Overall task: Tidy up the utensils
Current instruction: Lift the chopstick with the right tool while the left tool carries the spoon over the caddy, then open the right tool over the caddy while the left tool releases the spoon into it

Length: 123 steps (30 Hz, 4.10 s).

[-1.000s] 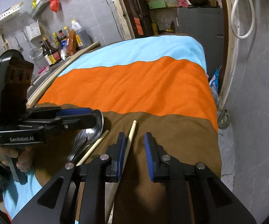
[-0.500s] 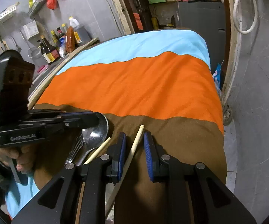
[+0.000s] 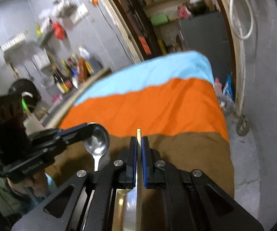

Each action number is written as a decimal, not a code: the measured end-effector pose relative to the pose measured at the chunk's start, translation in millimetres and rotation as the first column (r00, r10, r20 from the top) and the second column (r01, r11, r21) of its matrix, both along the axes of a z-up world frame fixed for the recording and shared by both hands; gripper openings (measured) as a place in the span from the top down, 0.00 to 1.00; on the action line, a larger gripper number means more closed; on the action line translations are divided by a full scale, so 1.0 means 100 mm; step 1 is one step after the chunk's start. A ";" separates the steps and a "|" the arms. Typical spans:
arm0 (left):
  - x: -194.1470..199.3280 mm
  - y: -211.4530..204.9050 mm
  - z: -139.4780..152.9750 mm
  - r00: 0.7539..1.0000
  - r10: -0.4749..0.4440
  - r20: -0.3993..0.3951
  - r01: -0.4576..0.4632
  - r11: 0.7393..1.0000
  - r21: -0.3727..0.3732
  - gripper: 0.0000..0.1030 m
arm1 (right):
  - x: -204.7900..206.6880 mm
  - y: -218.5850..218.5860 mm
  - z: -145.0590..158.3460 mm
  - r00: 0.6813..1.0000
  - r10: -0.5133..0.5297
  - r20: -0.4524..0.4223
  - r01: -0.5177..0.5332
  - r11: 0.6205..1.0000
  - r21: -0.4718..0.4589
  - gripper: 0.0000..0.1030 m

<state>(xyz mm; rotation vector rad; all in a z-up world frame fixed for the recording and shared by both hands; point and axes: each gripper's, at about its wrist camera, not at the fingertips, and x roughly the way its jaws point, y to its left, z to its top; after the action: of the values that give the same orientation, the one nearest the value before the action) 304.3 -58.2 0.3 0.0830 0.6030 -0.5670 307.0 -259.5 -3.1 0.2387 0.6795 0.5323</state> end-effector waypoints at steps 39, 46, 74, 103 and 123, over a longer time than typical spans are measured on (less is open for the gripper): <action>-1.47 1.89 1.43 0.693 0.525 0.494 -0.578 0.814 -0.054 1.00 | -0.68 1.72 1.69 0.760 0.092 0.643 -0.291 0.933 0.210 0.98; -1.48 2.36 1.31 0.608 0.612 0.506 -0.687 0.724 -0.051 1.00 | -0.57 2.10 1.74 0.721 0.076 0.689 -0.303 0.929 0.214 0.98; -1.01 2.29 0.34 0.535 0.527 0.660 -0.772 0.622 0.130 0.99 | -0.31 2.54 0.95 0.742 0.133 0.657 -0.246 0.966 0.082 0.97; -1.19 2.58 0.91 0.805 0.558 0.201 -0.496 0.819 -0.287 0.59 | -0.62 2.04 1.08 0.798 0.145 0.584 -0.249 0.963 0.102 0.61; -1.80 1.71 1.29 0.814 0.467 0.346 -0.370 0.876 -0.310 0.11 | -1.67 0.89 1.83 0.757 0.079 0.649 -0.118 0.993 0.017 0.10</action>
<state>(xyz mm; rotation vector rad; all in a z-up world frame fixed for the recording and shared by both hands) 124.7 113.1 129.5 -0.1483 0.1243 -0.1666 139.6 -170.7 179.9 0.0567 -0.0090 0.6890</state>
